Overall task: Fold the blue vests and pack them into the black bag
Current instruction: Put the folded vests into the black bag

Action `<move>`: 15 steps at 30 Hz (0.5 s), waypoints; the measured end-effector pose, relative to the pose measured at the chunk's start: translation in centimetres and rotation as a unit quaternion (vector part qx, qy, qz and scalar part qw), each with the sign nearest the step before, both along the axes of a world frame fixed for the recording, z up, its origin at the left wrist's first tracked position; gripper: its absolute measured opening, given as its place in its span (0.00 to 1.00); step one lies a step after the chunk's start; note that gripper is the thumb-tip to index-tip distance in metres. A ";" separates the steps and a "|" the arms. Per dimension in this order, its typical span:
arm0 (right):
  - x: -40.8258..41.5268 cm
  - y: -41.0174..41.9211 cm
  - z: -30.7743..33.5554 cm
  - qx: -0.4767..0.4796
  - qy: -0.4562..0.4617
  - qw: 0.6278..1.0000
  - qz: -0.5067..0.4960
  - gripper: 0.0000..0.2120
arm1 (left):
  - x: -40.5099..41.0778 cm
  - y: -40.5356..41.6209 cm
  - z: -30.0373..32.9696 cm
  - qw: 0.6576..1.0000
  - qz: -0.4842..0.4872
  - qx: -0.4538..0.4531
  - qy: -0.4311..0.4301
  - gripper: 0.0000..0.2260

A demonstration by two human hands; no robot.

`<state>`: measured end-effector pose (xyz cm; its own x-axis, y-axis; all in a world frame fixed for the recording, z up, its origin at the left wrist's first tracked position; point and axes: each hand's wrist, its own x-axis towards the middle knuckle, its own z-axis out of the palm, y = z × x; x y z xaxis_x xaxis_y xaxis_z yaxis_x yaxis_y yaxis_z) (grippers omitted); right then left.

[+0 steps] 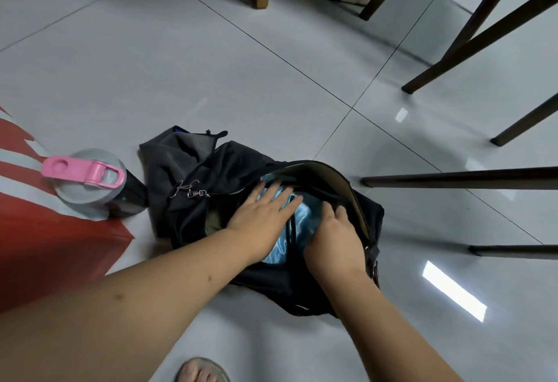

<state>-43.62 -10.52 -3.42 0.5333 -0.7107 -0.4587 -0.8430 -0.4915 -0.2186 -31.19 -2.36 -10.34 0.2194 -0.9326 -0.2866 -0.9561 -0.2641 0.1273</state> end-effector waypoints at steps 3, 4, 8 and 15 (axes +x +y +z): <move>1.8 1.4 0.0 0.040 -0.020 0.997 0.066 0.37 | 0.0 -1.0 0.0 0.997 0.000 0.080 0.018 0.39; 2.3 1.5 -0.3 0.043 -0.028 0.994 0.096 0.38 | 0.1 -1.2 -0.1 0.996 -0.004 0.085 0.018 0.39; 2.1 -0.2 -2.8 0.051 0.075 0.989 0.116 0.37 | 1.1 -1.1 -1.0 0.995 -0.019 0.103 0.001 0.33; -1.3 -2.8 -3.8 0.188 0.167 0.965 -0.071 0.31 | 1.8 -0.9 -1.3 0.987 -0.001 0.156 0.035 0.29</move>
